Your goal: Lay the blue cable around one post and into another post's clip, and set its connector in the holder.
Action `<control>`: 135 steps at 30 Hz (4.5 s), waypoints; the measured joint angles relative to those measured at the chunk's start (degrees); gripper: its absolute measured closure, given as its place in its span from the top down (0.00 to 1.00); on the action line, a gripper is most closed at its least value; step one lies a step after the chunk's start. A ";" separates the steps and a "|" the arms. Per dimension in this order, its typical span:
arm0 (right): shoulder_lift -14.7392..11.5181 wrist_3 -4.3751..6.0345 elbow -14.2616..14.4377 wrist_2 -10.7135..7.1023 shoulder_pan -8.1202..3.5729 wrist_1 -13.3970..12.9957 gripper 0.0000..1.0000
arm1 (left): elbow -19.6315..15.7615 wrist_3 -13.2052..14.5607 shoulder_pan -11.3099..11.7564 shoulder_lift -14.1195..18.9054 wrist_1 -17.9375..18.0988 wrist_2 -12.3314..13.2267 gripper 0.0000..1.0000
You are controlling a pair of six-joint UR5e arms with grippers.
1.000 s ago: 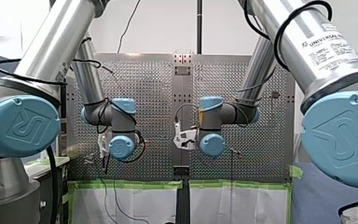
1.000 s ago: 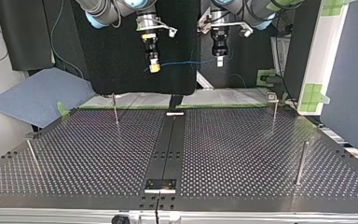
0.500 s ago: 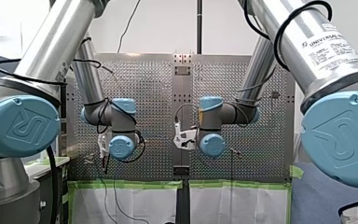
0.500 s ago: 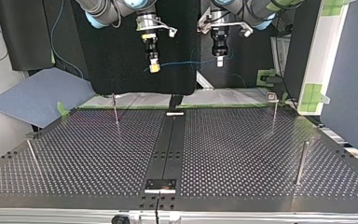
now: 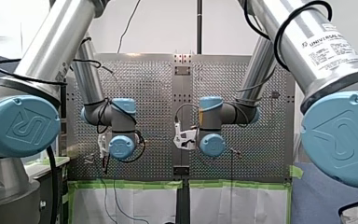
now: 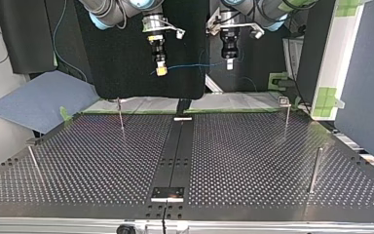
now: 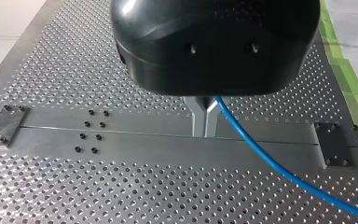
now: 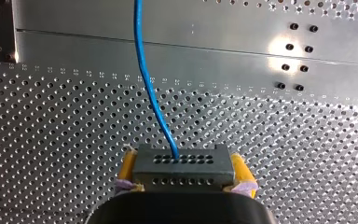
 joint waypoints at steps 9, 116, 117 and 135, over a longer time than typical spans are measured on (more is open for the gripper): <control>0.00 0.00 -0.01 0.00 0.00 0.00 0.00 | 0.00 0.00 0.00 0.00 0.00 0.00 0.00; 0.00 0.00 -0.03 0.00 0.01 0.01 0.00 | 0.05 -0.03 0.02 -0.02 0.16 -0.01 0.00; 0.00 0.00 -0.05 0.00 0.03 0.03 0.00 | 0.10 -0.02 -0.03 -0.12 0.34 0.02 0.00; 0.00 0.00 -0.09 0.00 0.09 0.09 0.00 | 0.35 0.09 -0.35 -5.57 6.17 0.17 0.00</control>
